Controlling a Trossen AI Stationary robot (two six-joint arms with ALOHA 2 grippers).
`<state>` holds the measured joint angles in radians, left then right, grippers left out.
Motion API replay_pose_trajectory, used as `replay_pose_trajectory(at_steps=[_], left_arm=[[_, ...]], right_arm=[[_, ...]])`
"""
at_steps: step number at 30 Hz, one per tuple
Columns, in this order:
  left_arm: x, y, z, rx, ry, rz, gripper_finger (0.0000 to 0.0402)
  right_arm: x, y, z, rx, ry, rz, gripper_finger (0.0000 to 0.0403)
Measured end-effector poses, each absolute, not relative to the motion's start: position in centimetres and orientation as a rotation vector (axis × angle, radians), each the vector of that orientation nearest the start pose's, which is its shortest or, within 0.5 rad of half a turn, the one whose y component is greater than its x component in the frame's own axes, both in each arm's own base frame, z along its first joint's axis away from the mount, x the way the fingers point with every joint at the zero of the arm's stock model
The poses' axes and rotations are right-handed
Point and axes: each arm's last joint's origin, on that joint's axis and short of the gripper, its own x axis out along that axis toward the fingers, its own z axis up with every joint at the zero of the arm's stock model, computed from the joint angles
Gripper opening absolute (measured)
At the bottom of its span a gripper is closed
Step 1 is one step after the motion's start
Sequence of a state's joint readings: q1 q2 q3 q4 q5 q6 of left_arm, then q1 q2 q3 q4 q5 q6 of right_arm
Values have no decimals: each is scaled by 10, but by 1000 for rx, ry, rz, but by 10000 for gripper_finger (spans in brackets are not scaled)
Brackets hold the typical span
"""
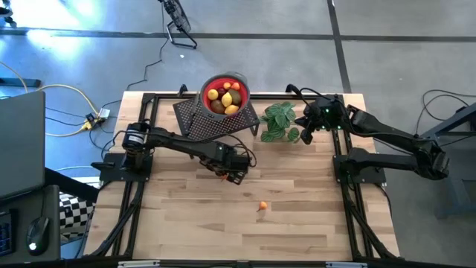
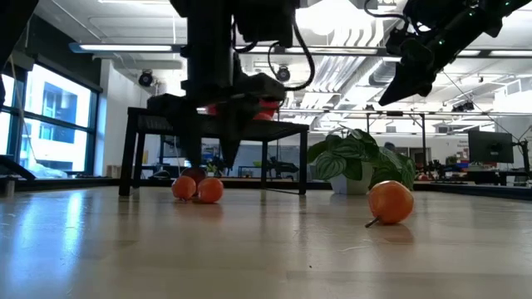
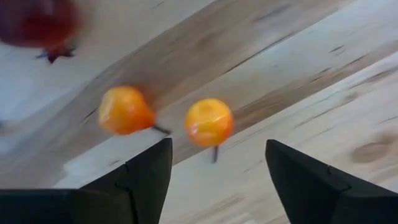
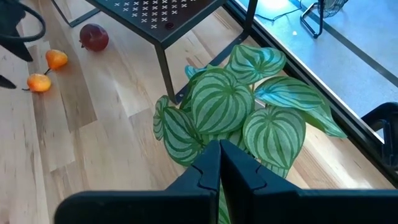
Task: Pick & Place Fruit
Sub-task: Put the orange pear into the red basket on the shelf
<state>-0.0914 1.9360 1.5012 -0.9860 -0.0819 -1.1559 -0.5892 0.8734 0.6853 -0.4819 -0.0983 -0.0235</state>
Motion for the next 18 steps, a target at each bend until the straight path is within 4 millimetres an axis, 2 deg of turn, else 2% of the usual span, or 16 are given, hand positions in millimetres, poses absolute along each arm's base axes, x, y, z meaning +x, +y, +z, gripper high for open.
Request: replay_pose_trajectory(at_steps=[7, 18], left_arm=[[383, -34, 189, -839, 1268, 778, 253], [386, -34, 177, -817, 1307, 765, 253]], right_arm=[[150, -97, 259, 206, 642, -464, 2], [150, -97, 259, 206, 642, -465, 2]])
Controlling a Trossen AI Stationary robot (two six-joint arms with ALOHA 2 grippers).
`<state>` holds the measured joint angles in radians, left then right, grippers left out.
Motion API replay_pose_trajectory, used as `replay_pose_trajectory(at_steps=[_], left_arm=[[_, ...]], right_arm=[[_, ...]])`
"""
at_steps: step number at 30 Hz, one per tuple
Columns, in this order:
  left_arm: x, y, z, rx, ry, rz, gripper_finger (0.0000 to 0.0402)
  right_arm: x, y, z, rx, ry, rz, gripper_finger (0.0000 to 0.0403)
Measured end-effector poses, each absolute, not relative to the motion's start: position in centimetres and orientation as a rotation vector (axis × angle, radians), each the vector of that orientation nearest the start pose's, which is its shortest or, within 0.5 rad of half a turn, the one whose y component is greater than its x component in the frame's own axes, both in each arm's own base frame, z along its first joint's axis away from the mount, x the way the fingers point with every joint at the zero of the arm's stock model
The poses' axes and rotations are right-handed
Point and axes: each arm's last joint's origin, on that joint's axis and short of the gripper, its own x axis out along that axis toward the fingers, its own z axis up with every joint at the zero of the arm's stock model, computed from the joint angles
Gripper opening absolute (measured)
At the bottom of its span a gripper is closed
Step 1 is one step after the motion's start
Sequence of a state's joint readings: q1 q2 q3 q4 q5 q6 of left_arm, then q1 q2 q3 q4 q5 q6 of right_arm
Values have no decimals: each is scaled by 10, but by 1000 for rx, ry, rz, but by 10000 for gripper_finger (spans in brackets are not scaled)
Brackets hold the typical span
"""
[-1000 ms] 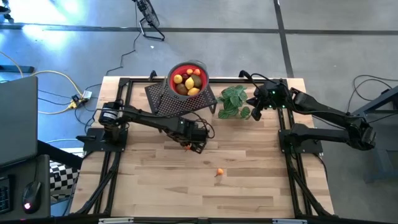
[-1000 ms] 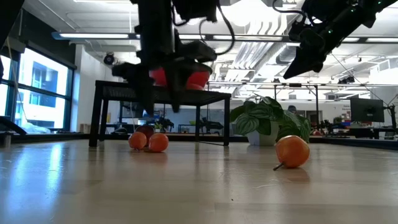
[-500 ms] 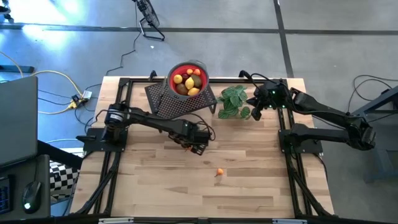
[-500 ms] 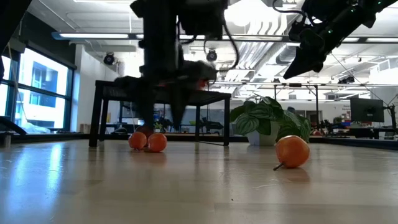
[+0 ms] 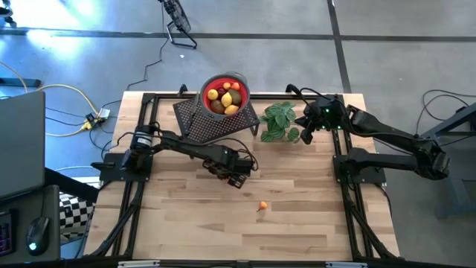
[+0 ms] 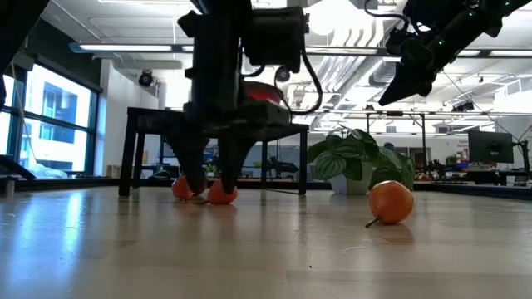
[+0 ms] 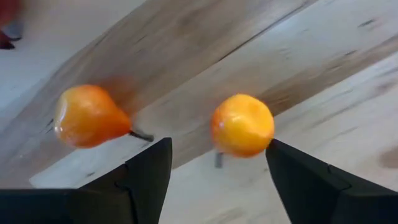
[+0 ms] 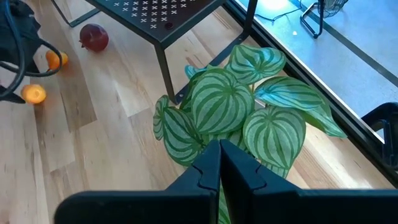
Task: Pick & Place Fruit
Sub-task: Put the orange pear into the red basket on the shelf
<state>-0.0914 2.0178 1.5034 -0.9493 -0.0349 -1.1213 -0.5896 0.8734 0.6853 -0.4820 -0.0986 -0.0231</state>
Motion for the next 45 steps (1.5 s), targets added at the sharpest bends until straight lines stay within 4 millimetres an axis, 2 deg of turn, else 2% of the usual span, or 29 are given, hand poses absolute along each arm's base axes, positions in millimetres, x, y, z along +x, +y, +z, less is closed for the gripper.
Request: replay_pose_trajectory(at_steps=[9, 36, 45], left_arm=[[394, -35, 172, -838, 1257, 732, 253], [395, -34, 172, -806, 1237, 730, 253], [398, -35, 164, -803, 1247, 736, 253]], right_arm=[[150, -97, 259, 205, 643, -467, 2], [150, -97, 259, 206, 643, -467, 3], [150, -97, 259, 206, 642, -468, 3]])
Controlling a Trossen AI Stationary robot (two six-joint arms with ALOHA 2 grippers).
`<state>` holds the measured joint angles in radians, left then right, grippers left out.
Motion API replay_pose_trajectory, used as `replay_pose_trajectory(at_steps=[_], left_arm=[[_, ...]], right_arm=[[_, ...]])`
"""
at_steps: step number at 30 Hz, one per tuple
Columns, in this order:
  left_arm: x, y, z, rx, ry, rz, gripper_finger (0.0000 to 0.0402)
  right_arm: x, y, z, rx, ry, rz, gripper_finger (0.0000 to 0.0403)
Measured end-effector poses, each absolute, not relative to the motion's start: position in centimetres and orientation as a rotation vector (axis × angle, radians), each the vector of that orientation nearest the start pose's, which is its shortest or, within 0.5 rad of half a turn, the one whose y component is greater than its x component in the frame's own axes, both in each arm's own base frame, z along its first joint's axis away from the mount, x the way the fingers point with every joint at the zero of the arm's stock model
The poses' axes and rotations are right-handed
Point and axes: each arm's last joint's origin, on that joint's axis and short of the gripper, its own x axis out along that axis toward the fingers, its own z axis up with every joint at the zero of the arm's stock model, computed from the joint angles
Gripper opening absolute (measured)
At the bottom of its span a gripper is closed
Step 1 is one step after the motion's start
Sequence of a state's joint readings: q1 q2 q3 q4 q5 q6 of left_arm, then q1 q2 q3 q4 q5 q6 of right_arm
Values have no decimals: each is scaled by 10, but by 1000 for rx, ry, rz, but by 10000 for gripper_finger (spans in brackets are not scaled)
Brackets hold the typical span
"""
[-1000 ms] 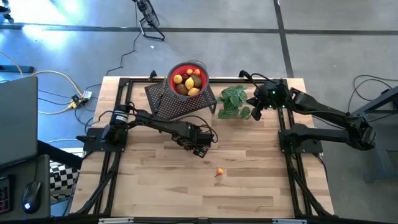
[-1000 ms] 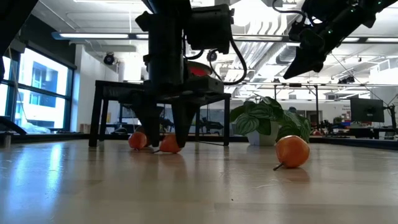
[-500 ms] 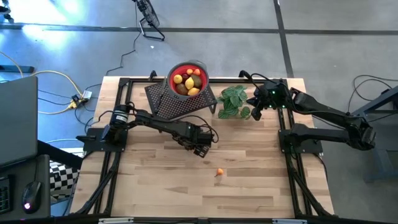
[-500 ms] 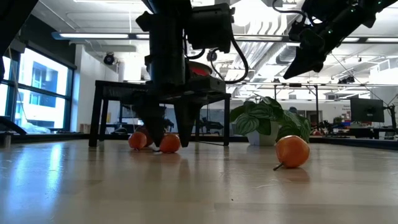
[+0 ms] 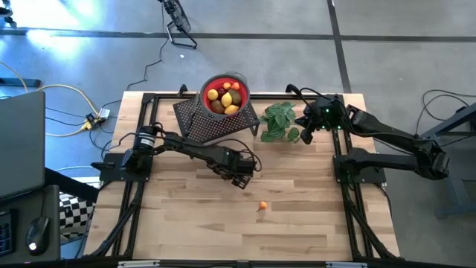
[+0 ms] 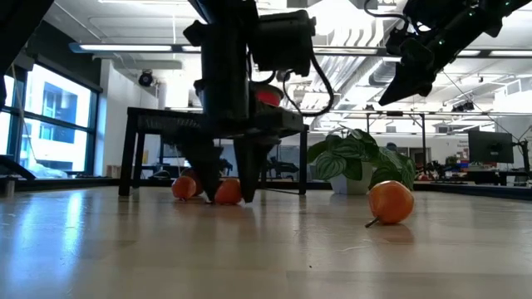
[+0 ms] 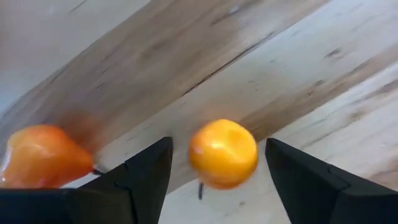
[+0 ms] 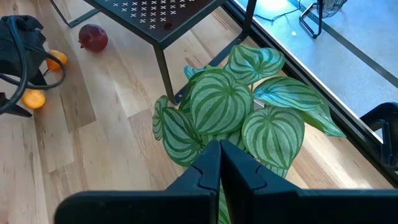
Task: Pick & Place Fruit
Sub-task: Put the orange pear into the red basket on the shelf
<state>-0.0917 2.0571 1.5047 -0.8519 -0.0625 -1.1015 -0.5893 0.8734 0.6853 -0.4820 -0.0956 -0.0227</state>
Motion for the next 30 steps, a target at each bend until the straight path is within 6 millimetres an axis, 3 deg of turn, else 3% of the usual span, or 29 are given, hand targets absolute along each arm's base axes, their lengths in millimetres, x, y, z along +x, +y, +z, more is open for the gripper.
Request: replay_pose_trajectory(at_steps=[10, 21, 30], left_arm=[[397, -35, 164, -804, 1250, 739, 249], [397, -35, 164, -801, 1251, 743, 167], [397, -35, 164, -801, 1249, 743, 150]], right_arm=[[150, -97, 259, 206, 642, -468, 3], [150, -97, 259, 206, 642, -468, 2], [150, -97, 259, 206, 642, -468, 2]])
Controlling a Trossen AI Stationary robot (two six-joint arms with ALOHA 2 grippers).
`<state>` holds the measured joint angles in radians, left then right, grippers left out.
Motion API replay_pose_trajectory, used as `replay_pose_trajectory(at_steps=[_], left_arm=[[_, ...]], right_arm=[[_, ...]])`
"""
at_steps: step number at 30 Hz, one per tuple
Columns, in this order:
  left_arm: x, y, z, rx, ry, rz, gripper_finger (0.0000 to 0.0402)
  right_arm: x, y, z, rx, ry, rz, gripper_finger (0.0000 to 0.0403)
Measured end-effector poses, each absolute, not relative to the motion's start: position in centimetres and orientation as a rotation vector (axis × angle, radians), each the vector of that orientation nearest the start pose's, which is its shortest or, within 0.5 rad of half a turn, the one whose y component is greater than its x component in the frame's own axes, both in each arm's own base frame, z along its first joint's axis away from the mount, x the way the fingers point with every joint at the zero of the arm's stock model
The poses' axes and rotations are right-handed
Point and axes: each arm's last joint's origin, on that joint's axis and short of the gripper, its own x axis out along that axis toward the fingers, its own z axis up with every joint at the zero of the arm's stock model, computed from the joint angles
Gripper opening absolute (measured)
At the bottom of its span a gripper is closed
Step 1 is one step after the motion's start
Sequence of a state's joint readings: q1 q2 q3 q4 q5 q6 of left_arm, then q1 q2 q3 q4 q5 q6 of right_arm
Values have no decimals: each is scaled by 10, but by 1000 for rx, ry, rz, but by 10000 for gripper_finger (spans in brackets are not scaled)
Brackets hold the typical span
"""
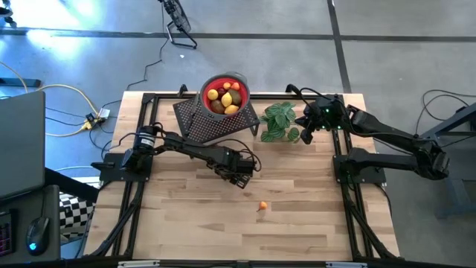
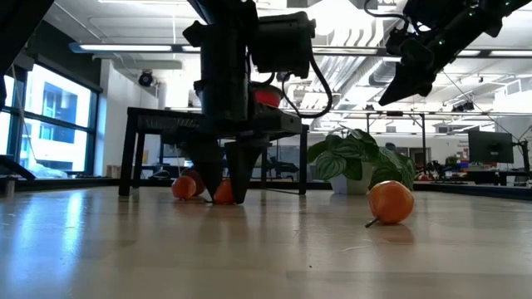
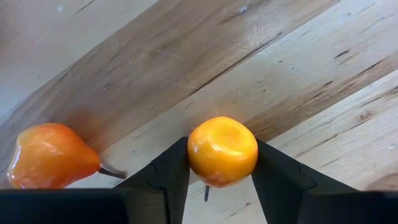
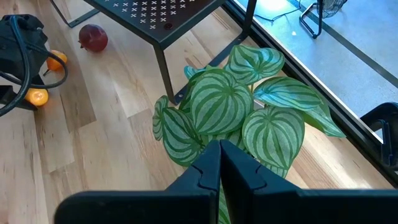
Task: Pick & Place Fruit
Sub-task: Put the orange pear into the red basket on the shelf
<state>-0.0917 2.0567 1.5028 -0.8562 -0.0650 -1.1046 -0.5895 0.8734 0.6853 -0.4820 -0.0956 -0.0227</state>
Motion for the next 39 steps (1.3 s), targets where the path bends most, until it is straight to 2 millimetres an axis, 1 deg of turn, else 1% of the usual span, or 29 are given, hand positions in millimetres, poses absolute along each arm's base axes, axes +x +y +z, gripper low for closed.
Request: replay_pose_trajectory(at_steps=[13, 16, 20, 24, 26, 29, 33, 39], left_arm=[[398, -35, 165, -809, 1254, 735, 148], [403, -32, 172, -826, 1257, 682, 148], [415, -23, 191, -817, 1220, 599, 148], [427, -8, 217, -777, 1140, 536, 148], [433, 0, 233, -754, 1102, 504, 148], [437, 12, 263, -706, 1058, 462, 148], [437, 28, 305, -642, 987, 427, 148], [430, 54, 367, -582, 829, 387, 148]], right_arm=[[150, -97, 259, 206, 642, -468, 2], [150, -97, 259, 206, 642, -467, 2], [150, -97, 259, 206, 642, -467, 2], [150, -97, 259, 209, 641, -469, 2], [150, -97, 259, 209, 641, -468, 2], [150, -97, 259, 209, 641, -469, 2], [150, -97, 259, 209, 641, -469, 2], [150, -97, 260, 205, 631, -469, 2]])
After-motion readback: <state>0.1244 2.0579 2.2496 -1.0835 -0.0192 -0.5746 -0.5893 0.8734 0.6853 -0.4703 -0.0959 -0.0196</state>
